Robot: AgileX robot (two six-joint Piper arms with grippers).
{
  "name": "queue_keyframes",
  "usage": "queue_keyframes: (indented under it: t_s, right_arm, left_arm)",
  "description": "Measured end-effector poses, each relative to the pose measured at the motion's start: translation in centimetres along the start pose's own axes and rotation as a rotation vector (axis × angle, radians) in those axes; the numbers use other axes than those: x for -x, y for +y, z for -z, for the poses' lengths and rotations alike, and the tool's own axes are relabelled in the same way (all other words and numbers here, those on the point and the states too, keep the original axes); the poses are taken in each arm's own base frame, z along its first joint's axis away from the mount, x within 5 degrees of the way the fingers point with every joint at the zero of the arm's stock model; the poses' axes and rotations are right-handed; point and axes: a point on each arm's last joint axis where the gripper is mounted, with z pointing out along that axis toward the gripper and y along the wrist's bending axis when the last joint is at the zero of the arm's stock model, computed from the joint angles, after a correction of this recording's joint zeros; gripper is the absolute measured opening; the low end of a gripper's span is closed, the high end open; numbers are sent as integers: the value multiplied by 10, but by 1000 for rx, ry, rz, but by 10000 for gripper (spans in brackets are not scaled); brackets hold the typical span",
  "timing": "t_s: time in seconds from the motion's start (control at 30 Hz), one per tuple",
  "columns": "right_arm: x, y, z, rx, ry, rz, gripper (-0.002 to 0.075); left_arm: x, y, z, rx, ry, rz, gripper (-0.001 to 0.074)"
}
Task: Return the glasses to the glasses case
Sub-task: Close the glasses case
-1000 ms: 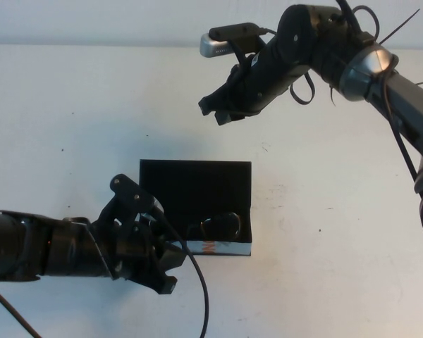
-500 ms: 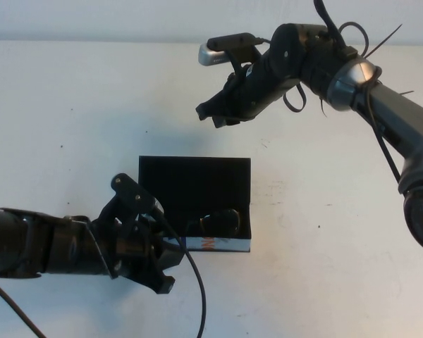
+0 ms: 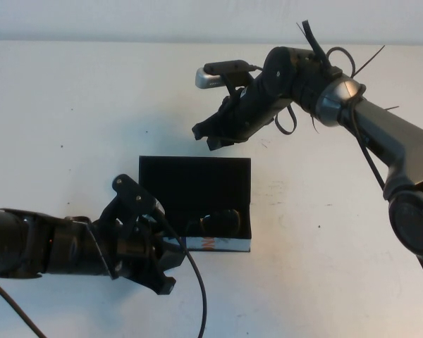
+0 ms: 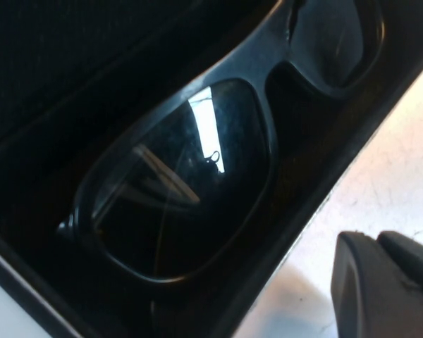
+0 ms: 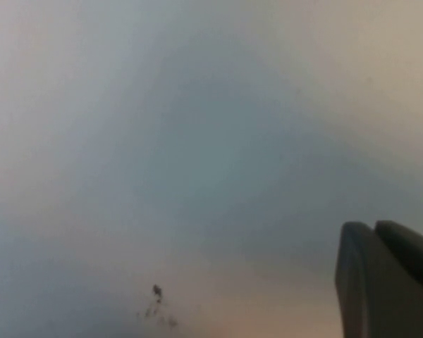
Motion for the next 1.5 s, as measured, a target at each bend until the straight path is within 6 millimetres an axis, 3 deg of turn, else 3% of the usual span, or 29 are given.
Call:
queue_keyframes:
  t_s: [0.2,0.43,0.6,1.0,1.2,1.33,1.5]
  right_arm:
    - [-6,6,2,58,73,10,-11]
    - [-4,14,18,98,165,44,-11]
    - [2,21,29,109,158,67,-11]
    - [0,44,27,122,175,93,-11]
    - [4,51,43,122,158,78,-11]
    - [-2,59,50,125,181,80,-11]
    - [-13,61,43,129,235,72,-11]
  left_arm:
    - [0,0,0,2,1,0,-1]
    - [0,1,0,11,5,0,-1]
    - [-1,1,0,13,6,-1,-1]
    - [-1,3,0,32,14,-2,-1]
    - [-1,3,0,33,15,-2,-1]
    - [-1,3,0,35,15,-3,-1]
    - [-1,3,0,35,15,-3,-1]
